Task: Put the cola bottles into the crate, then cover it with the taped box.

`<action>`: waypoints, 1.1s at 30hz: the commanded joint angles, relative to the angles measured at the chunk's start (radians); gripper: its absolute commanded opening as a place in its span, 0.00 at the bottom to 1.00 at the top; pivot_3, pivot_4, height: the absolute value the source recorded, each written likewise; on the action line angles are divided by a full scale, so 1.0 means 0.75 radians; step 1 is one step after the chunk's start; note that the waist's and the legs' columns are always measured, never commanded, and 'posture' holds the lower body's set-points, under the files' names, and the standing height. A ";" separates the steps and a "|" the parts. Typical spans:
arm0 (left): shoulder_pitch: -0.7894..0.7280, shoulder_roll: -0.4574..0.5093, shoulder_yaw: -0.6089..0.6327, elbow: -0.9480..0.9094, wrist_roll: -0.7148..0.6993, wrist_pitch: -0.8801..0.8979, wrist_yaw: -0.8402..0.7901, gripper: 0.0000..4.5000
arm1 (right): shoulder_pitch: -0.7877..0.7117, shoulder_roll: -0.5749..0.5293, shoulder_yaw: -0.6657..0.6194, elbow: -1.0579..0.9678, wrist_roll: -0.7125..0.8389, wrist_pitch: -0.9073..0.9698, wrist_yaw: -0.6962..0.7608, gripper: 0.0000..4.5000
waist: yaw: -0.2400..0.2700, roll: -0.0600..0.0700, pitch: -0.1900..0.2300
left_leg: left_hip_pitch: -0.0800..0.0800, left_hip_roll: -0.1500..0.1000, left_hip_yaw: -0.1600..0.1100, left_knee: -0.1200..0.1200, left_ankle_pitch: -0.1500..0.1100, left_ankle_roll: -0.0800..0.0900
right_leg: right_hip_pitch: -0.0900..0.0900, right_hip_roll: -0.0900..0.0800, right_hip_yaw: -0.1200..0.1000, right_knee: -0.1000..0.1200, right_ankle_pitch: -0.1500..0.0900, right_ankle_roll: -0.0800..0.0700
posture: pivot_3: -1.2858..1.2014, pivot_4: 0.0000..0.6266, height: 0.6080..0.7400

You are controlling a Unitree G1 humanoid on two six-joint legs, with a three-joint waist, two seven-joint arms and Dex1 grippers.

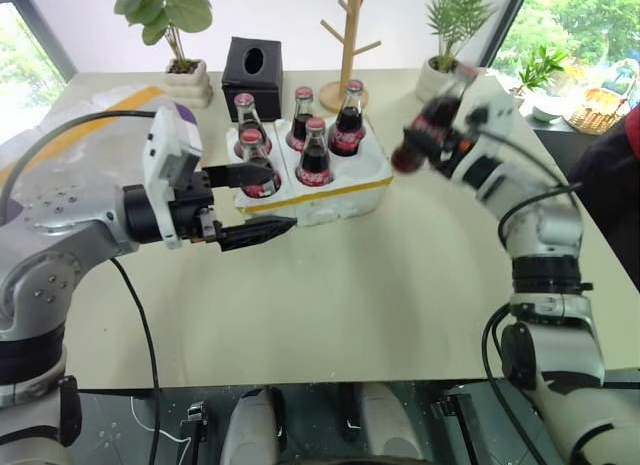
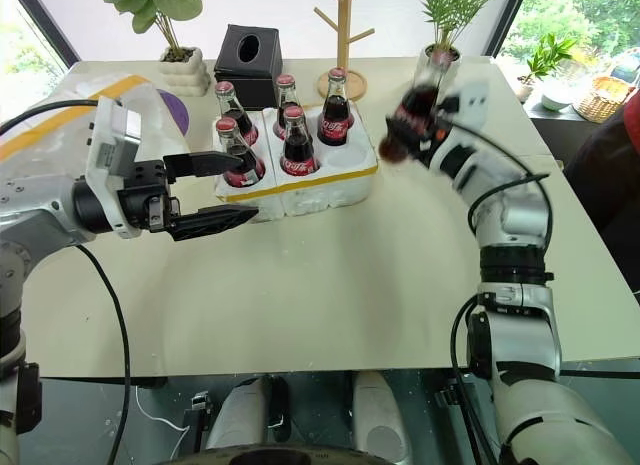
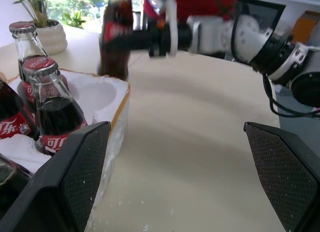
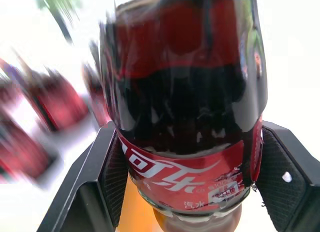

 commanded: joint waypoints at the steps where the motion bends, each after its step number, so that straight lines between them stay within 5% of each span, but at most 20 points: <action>1: 0.008 0.014 0.043 -0.029 -0.005 -0.037 0.018 1.00 | -0.068 0.025 -0.020 -0.212 0.122 0.031 0.060 0.63 | 0.000 0.000 0.000 | 0.001 0.000 0.000 -0.001 0.000 0.000 | 0.000 0.000 0.000 0.000 0.000 0.000 | 0.52 0.24 1.00; 13: 0.002 0.019 0.029 -0.020 0.012 -0.075 0.042 1.00 | 0.013 0.058 0.238 -0.237 -0.041 0.078 0.086 0.63 | 0.008 0.000 0.000 | -0.001 -0.001 0.001 0.000 0.000 0.000 | 0.001 -0.003 0.000 -0.001 0.000 0.000 | 0.52 0.24 1.00; 23: 0.064 0.083 0.091 -0.017 0.014 -0.074 0.028 1.00 | -0.003 0.129 0.375 0.095 -0.280 -0.043 0.074 0.63 | 0.001 -0.001 -0.001 | 0.000 -0.001 0.001 -0.001 0.000 0.000 | 0.000 -0.001 0.000 -0.001 0.000 0.000 | 0.52 0.24 1.00; 27: 0.184 0.210 0.237 0.000 0.007 -0.049 -0.042 1.00 | -0.017 0.118 0.339 0.062 -0.263 0.009 0.087 0.99 | -0.002 -0.002 -0.001 | 0.001 0.000 0.001 0.000 0.000 0.000 | 0.002 -0.002 0.000 -0.001 0.000 0.000 | 0.52 0.24 1.00; 33: 0.512 0.495 0.676 0.161 0.141 -0.023 -0.334 1.00 | 0.010 -0.072 0.173 -0.362 0.034 0.374 0.252 0.99 | 0.012 -0.001 0.000 | -0.001 0.000 0.002 -0.001 0.000 0.000 | 0.000 -0.003 -0.002 -0.002 0.000 -0.001 | 0.52 0.24 1.00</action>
